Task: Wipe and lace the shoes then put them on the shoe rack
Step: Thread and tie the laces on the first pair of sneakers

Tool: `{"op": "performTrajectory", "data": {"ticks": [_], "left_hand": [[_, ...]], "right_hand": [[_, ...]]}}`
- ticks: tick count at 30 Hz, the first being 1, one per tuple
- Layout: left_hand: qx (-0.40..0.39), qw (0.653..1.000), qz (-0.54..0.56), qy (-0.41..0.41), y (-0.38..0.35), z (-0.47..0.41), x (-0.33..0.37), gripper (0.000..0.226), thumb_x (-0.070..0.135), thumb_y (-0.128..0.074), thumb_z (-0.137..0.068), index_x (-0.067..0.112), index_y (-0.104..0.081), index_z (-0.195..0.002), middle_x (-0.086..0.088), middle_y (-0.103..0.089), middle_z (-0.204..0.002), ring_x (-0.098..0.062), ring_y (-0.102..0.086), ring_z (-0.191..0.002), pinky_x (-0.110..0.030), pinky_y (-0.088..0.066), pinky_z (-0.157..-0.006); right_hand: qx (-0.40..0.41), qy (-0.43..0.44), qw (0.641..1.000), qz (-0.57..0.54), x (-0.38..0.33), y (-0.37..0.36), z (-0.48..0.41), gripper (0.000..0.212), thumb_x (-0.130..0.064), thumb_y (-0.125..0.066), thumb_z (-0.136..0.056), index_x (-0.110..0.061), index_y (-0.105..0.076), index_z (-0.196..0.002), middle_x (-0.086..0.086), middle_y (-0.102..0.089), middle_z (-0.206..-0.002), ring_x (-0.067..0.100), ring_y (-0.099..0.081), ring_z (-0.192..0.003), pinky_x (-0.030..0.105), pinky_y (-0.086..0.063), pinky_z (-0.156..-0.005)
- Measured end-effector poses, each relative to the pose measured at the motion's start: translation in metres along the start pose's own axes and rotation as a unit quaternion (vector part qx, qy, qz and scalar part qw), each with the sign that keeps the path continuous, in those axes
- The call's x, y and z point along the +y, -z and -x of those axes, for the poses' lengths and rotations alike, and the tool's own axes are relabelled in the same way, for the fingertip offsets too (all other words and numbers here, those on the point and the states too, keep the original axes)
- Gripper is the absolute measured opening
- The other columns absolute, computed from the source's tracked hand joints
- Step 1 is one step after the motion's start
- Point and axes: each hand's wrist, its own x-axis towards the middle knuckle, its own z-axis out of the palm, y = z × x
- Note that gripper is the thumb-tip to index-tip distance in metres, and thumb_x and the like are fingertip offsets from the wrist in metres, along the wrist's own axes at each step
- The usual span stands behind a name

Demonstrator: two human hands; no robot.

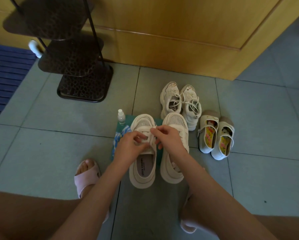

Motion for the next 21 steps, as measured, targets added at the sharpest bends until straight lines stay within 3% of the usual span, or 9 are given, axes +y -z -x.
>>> {"op": "performTrajectory", "data": {"ticks": [8,11,14,18,21], "left_hand": [[0.012,0.998,0.056,-0.037,-0.004,0.002,-0.001,0.009,0.029,-0.068,-0.081,0.027,-0.064,-0.089,0.0,-0.054,-0.105,-0.01,-0.055,-0.083,-0.013,-0.04,-0.067],[0.025,0.993,0.112,-0.023,-0.002,-0.002,0.0,0.009,0.024,-0.063,-0.085,0.018,-0.063,-0.091,0.001,-0.059,-0.101,-0.01,-0.058,-0.086,-0.015,-0.046,-0.071],[-0.018,0.981,0.192,0.029,0.004,-0.003,0.005,0.015,0.019,-0.053,-0.092,0.008,-0.057,-0.102,-0.003,-0.066,-0.098,-0.012,-0.062,-0.091,-0.024,-0.052,-0.078],[-0.102,0.99,0.098,-0.007,0.011,-0.011,0.008,0.025,0.019,-0.055,-0.091,0.009,-0.061,-0.113,-0.004,-0.066,-0.106,-0.015,-0.06,-0.102,-0.032,-0.05,-0.09],[-0.124,0.99,0.043,-0.045,0.015,-0.016,0.01,0.015,0.025,-0.06,-0.087,0.019,-0.065,-0.1,-0.001,-0.066,-0.095,-0.016,-0.061,-0.092,-0.034,-0.051,-0.083]], "right_hand": [[-0.007,0.001,1.0,-0.022,0.007,0.005,-0.002,0.012,-0.016,-0.059,-0.091,-0.006,-0.062,-0.098,0.011,-0.067,-0.083,0.014,-0.059,-0.062,0.017,-0.044,-0.046],[0.001,0.021,1.0,-0.01,0.006,0.007,-0.001,0.009,-0.017,-0.061,-0.09,-0.01,-0.062,-0.096,0.006,-0.065,-0.081,0.011,-0.058,-0.064,0.016,-0.044,-0.049],[0.007,0.068,0.998,0.011,0.006,0.01,-0.001,0.009,-0.02,-0.063,-0.088,-0.014,-0.065,-0.094,0.0,-0.064,-0.087,0.009,-0.059,-0.077,0.018,-0.045,-0.063],[-0.021,0.142,0.988,0.064,0.002,0.009,-0.005,0.016,-0.021,-0.064,-0.087,-0.01,-0.068,-0.097,-0.001,-0.065,-0.093,0.008,-0.059,-0.088,0.025,-0.047,-0.077],[-0.066,0.186,0.973,0.122,-0.004,0.008,-0.008,0.014,-0.016,-0.061,-0.089,-0.006,-0.069,-0.095,-0.007,-0.065,-0.086,-0.009,-0.056,-0.08,0.013,-0.042,-0.074]]}}
